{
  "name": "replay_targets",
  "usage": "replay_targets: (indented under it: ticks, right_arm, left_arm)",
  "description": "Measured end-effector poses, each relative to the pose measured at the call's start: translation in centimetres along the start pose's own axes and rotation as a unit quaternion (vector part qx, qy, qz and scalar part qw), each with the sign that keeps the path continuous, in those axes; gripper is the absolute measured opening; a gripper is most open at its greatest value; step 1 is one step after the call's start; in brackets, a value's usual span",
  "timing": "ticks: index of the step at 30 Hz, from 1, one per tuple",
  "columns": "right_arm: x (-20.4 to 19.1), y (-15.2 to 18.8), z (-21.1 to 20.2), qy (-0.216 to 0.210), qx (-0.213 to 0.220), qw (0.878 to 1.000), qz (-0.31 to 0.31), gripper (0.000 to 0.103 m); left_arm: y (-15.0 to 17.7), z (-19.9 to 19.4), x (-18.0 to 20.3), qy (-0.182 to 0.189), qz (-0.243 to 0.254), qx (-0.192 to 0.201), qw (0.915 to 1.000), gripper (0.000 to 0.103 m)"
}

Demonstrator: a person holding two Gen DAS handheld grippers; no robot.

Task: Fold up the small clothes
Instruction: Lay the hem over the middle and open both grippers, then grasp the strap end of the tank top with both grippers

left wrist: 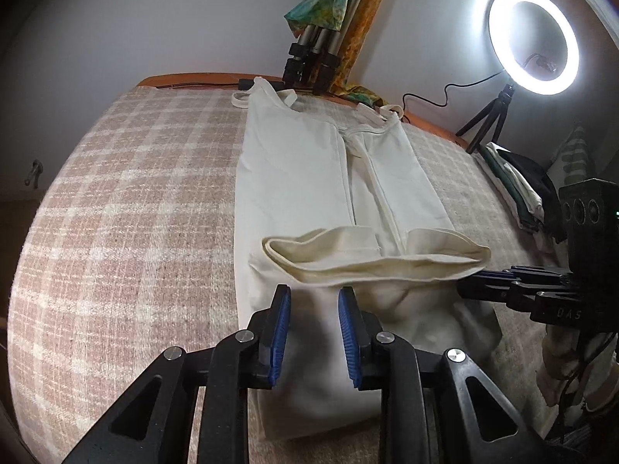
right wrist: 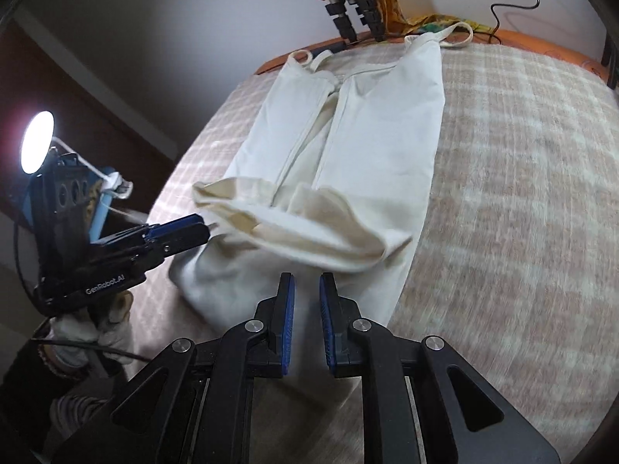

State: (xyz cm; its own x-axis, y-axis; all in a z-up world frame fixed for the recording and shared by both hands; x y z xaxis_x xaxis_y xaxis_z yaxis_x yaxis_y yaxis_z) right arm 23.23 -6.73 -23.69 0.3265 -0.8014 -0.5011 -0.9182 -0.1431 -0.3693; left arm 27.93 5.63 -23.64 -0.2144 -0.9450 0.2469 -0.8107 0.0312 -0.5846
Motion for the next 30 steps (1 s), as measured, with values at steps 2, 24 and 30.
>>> replay_targets:
  ticks: [2, 24, 30]
  right_arm:
    - [0.9, -1.2, 0.1, 0.021, 0.014, 1.0, 0.003, 0.013]
    - [10.0, -13.1, 0.9, -0.003, 0.081, 0.991, 0.103, 0.049]
    - [10.2, -16.1, 2.3, -0.01, 0.086, 0.991, 0.097, 0.049]
  left_arm:
    - [-0.9, 0.4, -0.8, -0.016, 0.004, 0.005, 0.9998, 0.025]
    - [-12.2, 7.1, -6.8, -0.02, -0.02, 0.027, 0.9992, 0.048]
    - [-14.8, 10.1, -8.2, -0.008, -0.044, 0.019, 0.9988, 0.048]
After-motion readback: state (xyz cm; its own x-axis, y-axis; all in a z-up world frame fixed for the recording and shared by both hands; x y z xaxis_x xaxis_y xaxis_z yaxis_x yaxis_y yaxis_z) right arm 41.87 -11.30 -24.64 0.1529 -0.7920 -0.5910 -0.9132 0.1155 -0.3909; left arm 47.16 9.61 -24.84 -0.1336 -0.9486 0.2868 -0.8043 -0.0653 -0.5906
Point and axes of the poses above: each gripper's, at about its wrist camera, not at the fingertips, and z roughly the way its jaws point, x to its right, y to its underside, the point moved 9 cm from there along z, roughly the way its jaws point, and after that the axes turned 7 degrees about z, right-handed, at the moved point
